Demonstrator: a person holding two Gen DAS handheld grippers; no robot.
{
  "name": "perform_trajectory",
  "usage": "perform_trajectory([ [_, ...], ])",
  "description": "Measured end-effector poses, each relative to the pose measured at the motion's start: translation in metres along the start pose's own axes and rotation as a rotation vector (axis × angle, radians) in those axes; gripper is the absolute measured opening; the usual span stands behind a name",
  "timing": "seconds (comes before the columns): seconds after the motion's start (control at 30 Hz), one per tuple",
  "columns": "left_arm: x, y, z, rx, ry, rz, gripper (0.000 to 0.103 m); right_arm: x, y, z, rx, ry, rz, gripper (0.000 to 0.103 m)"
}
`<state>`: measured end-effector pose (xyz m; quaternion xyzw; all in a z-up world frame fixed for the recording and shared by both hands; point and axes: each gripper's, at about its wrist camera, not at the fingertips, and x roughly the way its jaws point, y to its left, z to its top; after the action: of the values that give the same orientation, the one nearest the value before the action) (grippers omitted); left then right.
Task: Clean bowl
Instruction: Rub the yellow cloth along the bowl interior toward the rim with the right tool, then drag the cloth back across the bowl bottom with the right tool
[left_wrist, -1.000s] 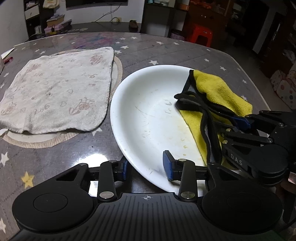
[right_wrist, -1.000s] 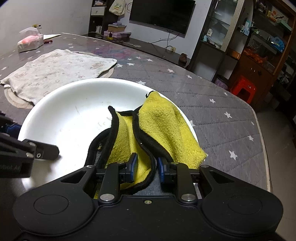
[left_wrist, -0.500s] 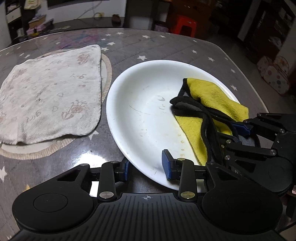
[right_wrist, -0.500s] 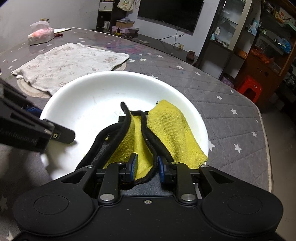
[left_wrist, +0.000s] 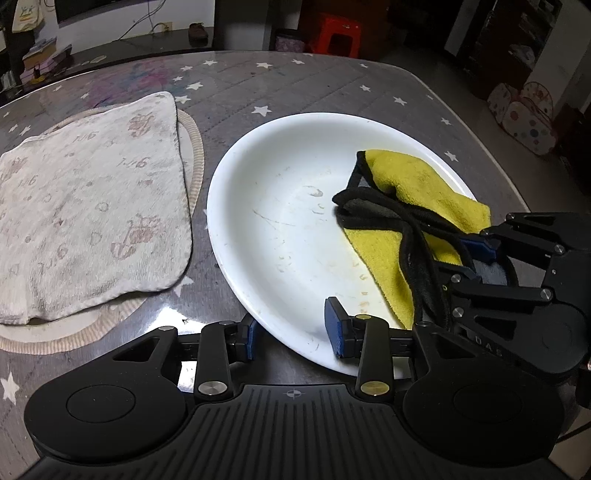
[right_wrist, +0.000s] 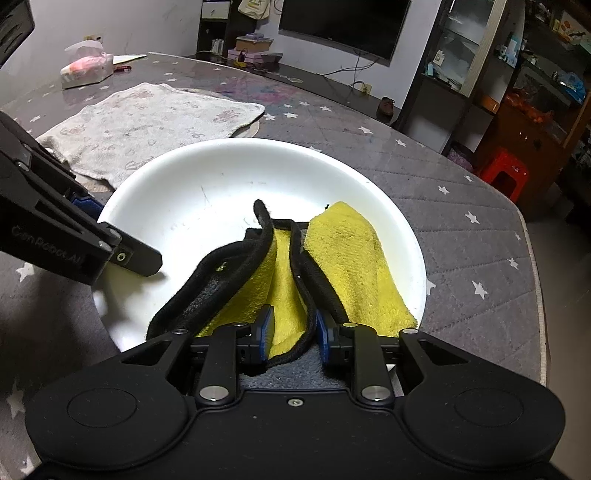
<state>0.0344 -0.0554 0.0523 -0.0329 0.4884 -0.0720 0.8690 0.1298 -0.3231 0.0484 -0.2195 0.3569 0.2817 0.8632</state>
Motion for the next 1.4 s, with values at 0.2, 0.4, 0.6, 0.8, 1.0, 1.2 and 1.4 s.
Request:
perform_trajectory([
  [0.2, -0.001, -0.001, -0.001, 0.011, -0.004, 0.005, 0.04, 0.007, -0.004, 0.004, 0.007, -0.013, -0.029, 0.028],
  [0.4, 0.0, -0.003, 0.0, -0.006, -0.009, 0.024, 0.041, 0.015, -0.008, 0.009, 0.01, -0.021, -0.047, 0.028],
  [0.6, 0.0, -0.007, -0.002, -0.02, -0.017, 0.045, 0.042, 0.022, -0.012, 0.013, 0.015, -0.028, -0.062, 0.028],
  [0.8, 0.0, -0.008, -0.002, -0.013, -0.02, 0.049, 0.042, 0.028, -0.016, 0.016, 0.023, -0.036, -0.073, 0.028],
  [1.0, -0.001, -0.01, -0.003, -0.007, -0.022, 0.054, 0.043, 0.035, -0.018, 0.022, 0.02, -0.045, -0.081, 0.028],
  [1.2, -0.001, -0.011, -0.004, -0.004, -0.024, 0.059, 0.044, 0.041, -0.019, 0.028, 0.013, -0.053, -0.087, 0.028],
  [1.4, -0.001, -0.012, -0.004, -0.001, -0.027, 0.061, 0.044, 0.044, -0.019, 0.029, 0.017, -0.057, -0.087, 0.028],
])
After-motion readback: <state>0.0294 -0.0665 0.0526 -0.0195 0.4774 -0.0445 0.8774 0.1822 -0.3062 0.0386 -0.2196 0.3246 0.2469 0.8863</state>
